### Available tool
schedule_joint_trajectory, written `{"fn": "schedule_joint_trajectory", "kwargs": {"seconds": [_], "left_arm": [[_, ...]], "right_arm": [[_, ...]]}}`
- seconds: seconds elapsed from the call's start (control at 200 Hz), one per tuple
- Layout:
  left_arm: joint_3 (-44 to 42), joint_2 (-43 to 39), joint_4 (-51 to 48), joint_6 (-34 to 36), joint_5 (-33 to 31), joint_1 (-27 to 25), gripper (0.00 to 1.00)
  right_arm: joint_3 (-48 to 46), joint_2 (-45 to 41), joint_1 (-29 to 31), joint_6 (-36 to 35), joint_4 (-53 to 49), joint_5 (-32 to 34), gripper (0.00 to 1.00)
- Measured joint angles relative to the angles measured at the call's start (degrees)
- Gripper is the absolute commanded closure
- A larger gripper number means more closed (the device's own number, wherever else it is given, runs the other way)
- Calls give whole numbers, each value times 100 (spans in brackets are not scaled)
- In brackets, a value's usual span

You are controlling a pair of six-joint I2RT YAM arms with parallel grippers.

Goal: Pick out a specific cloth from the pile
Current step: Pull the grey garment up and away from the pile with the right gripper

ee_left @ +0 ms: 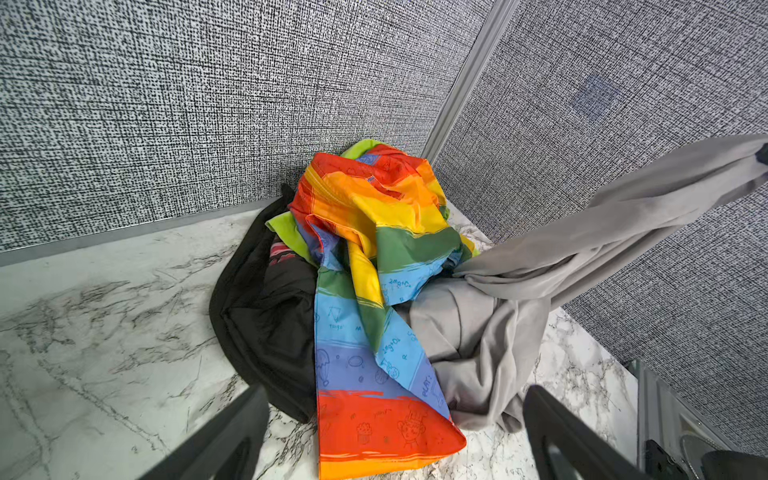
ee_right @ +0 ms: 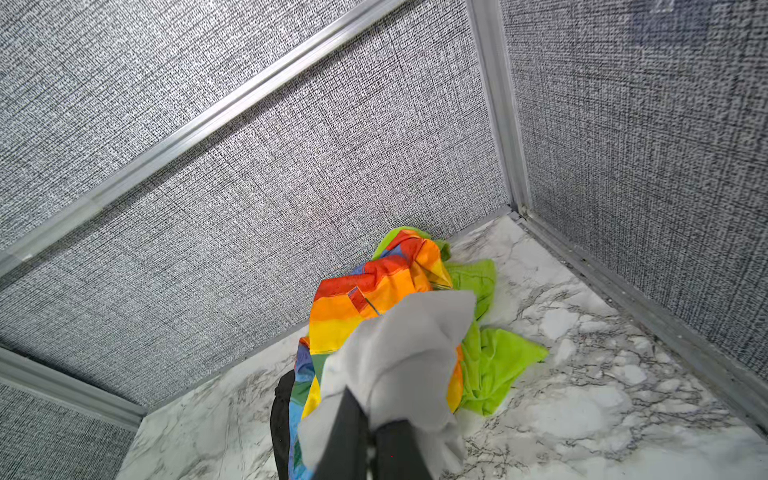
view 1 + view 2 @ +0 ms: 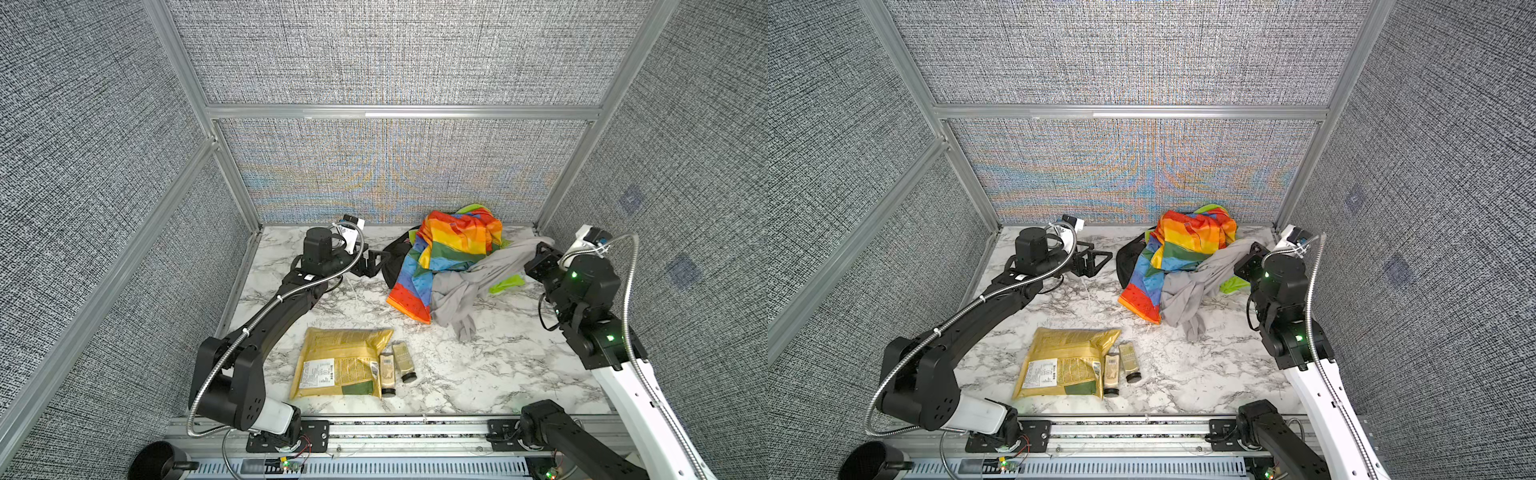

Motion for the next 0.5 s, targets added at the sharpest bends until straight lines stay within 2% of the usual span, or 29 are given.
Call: {"fn": "schedule_joint_trajectory", "kwargs": {"seconds": [0.24, 0.5], "left_arm": [[7, 0, -2, 44, -2, -22, 1], [17, 0, -7, 59, -4, -44, 1]], "right_arm": [[-46, -267, -11, -2, -2, 236, 100], [-286, -905, -35, -4, -13, 852, 100]]}}
